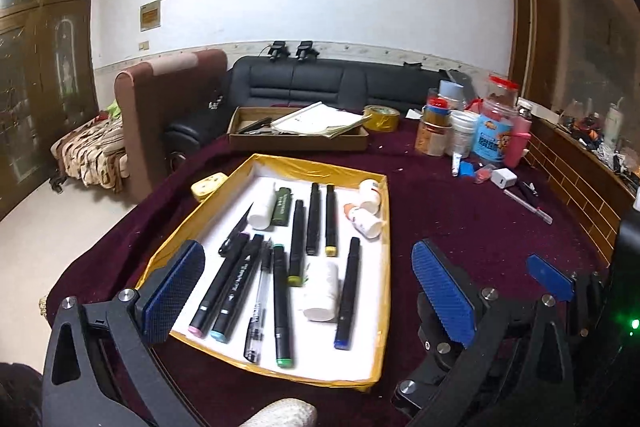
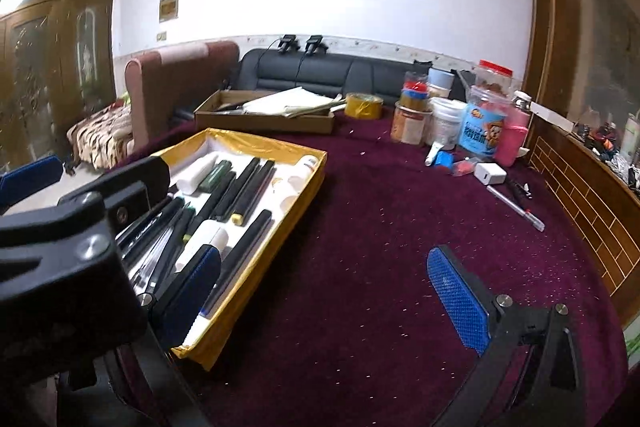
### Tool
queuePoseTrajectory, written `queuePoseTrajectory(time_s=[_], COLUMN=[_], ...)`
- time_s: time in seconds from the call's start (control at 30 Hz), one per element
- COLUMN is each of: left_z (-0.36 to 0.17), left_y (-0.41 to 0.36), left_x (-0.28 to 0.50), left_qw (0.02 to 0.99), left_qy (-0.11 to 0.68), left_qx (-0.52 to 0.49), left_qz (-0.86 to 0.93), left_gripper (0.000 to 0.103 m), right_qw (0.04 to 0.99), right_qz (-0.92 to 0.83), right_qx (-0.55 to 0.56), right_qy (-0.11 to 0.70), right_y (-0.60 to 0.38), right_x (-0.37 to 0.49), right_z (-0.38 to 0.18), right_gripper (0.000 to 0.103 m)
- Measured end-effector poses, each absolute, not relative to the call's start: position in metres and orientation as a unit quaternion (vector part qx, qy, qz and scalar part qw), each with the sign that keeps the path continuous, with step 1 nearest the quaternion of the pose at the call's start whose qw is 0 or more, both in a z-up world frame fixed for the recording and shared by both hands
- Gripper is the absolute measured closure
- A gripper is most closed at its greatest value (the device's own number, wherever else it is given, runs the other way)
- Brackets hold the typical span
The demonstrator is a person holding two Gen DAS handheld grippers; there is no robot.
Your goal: Organize rigid objects
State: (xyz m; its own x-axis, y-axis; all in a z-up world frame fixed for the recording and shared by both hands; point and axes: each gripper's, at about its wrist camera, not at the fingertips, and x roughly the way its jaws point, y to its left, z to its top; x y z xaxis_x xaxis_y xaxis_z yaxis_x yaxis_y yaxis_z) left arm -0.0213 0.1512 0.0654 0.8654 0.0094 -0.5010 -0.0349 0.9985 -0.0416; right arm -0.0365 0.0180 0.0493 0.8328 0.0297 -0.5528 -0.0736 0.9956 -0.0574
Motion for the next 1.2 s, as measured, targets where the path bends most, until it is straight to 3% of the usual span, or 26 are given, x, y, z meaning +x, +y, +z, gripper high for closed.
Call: queuePoseTrajectory(time_s=[1.2], left_z=[0.022], left_y=[0.184], left_x=[0.013], left_qw=[0.933], left_qy=[0.358], left_qx=[-0.029], left_qz=[0.016], left_gripper=[0.000], right_qw=[0.924], right_qz=[0.010], right_qx=[-0.034], right_qy=[0.380], right_y=[0.046], right_x=[0.000], right_z=[0.016], right_gripper=[0.001])
